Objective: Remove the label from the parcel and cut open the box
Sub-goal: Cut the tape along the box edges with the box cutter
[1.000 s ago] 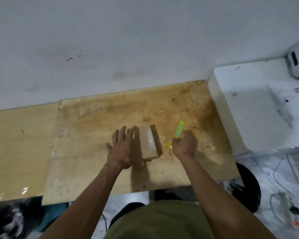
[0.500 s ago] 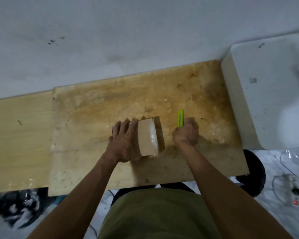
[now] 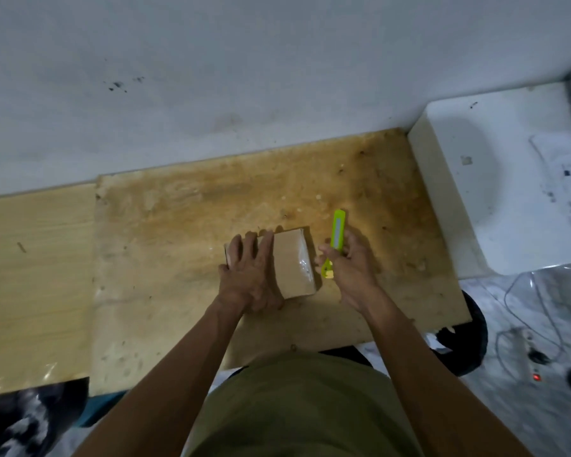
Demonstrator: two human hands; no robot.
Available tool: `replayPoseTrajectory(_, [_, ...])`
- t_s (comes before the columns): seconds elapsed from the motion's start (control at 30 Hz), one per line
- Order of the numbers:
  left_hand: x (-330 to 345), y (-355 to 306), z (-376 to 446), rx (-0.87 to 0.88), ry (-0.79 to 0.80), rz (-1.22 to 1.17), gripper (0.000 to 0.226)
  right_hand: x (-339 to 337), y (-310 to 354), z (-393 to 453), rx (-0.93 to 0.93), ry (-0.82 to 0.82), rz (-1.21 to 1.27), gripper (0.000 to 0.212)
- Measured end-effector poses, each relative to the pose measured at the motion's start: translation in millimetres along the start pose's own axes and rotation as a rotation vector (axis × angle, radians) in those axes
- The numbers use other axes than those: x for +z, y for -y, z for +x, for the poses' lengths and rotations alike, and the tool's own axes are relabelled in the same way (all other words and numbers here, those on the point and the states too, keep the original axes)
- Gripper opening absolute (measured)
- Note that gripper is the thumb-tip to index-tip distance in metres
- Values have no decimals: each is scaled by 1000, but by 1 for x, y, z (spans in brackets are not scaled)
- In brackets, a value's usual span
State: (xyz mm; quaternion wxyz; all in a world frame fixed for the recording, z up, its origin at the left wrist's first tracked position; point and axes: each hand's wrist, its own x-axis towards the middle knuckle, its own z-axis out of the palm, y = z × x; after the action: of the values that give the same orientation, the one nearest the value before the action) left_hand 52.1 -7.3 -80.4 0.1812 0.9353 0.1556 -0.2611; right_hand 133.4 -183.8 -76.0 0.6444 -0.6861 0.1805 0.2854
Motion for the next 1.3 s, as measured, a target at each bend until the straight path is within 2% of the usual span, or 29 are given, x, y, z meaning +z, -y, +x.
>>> replayPoseTrajectory(0.1, [5,2,0,-2,-26,-18,135,-1,-2,-21,-119,31,-83,23])
replayPoseTrajectory(0.2, [6,3,0,-3,-30,-39,139,-4,-9,-33,-235,-28,-287,18])
replayPoseTrajectory(0.47, [1,2,-2,1,3,-81,143,-9,-29,-42,-285,-140,-643,26])
replayPoseTrajectory(0.57, [3,2,0,1,2,-74,142,-11,-32,-39,-339,-185,-680,21])
replayPoseTrajectory(0.83, [8,4,4,-1,-35,-49,145,-4,-9,-43,-462,-92,-760,42])
replayPoseTrajectory(1.3, [7,6,4,-10,-28,-68,146,2,-7,-48,-387,-4,-807,46])
